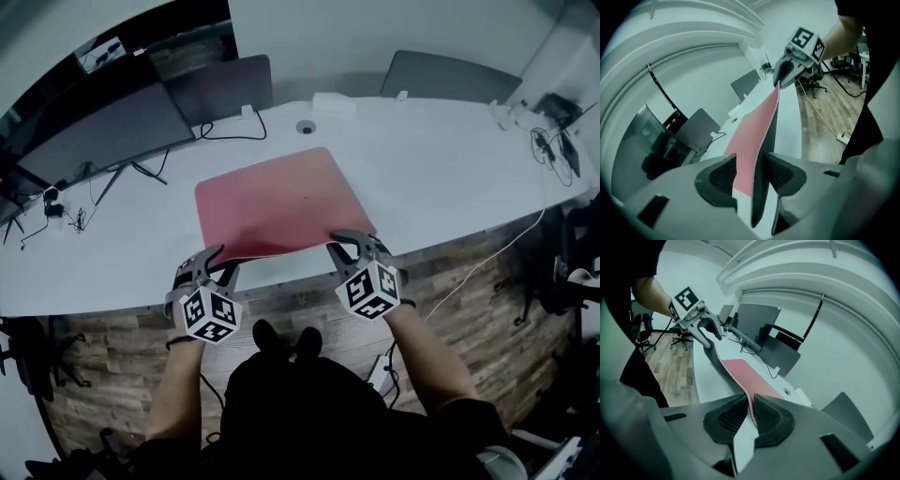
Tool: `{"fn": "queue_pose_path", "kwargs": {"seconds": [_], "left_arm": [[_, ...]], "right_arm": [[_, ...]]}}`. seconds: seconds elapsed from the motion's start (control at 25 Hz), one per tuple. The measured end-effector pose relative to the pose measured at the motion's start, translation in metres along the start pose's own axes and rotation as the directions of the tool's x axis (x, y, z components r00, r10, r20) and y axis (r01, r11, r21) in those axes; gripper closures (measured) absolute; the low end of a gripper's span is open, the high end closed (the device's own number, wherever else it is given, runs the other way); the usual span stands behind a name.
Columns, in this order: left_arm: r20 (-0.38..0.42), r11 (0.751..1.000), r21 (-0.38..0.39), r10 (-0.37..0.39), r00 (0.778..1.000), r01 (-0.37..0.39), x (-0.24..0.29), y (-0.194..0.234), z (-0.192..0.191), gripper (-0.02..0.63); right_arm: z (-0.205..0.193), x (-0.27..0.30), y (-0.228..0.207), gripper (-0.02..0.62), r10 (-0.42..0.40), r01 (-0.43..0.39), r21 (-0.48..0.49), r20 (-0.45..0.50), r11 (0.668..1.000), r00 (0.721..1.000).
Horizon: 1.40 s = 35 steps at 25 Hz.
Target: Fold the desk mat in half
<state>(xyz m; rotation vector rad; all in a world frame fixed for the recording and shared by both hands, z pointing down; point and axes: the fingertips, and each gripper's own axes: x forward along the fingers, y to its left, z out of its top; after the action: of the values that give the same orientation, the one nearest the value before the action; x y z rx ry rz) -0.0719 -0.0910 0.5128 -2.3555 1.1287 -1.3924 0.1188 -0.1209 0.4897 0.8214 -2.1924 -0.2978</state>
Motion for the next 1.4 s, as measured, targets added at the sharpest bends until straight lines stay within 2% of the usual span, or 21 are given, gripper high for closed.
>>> {"fn": "queue_pose_path", "kwargs": {"seconds": [0.08,0.16,0.2,0.4,0.52,0.64,0.84,1.16,1.4], "left_arm": [[0.004,1.0,-0.002,0.005,1.0,-0.005,-0.004,0.001,0.002,0.439],[0.034,0.999,-0.036,0.016,0.999,-0.015,-0.012,0.006,0.008,0.485],[0.047,0.999,-0.041,0.034,0.998,-0.032,-0.018,0.009,0.012,0.525],[0.1,0.989,-0.023,0.145,0.984,-0.143,-0.047,0.033,0.041,0.565],[0.144,0.982,-0.033,0.187,0.972,-0.185,-0.062,0.047,0.064,0.569],[0.186,0.975,-0.026,0.223,0.957,-0.222,-0.078,0.059,0.087,0.569],[0.294,0.972,-0.088,0.234,0.927,-0.218,-0.109,0.078,0.122,0.571],[0.434,0.968,-0.111,0.252,0.865,-0.226,-0.161,0.123,0.155,0.575],[0.498,0.969,-0.116,0.248,0.831,-0.22,-0.188,0.143,0.15,0.577]], "right_arm": [[0.009,-0.008,-0.003,0.562,-0.013,0.014,-0.036,0.014,0.999,1.0],[0.014,-0.016,-0.007,0.563,-0.027,0.027,-0.055,0.018,0.998,0.999],[0.015,-0.02,-0.009,0.565,-0.032,0.033,-0.065,0.02,0.997,0.999],[0.029,-0.045,-0.021,0.574,-0.066,0.071,-0.107,0.05,0.992,0.997],[0.041,-0.063,-0.037,0.575,-0.119,0.128,-0.104,0.086,0.986,0.989],[0.055,-0.084,-0.056,0.575,-0.206,0.219,-0.095,0.129,0.971,0.97],[0.083,-0.123,-0.084,0.575,-0.312,0.327,-0.05,0.202,0.944,0.928],[0.147,-0.171,-0.103,0.571,-0.402,0.425,-0.023,0.284,0.905,0.871],[0.179,-0.179,-0.094,0.571,-0.453,0.48,-0.022,0.296,0.877,0.841]]}}
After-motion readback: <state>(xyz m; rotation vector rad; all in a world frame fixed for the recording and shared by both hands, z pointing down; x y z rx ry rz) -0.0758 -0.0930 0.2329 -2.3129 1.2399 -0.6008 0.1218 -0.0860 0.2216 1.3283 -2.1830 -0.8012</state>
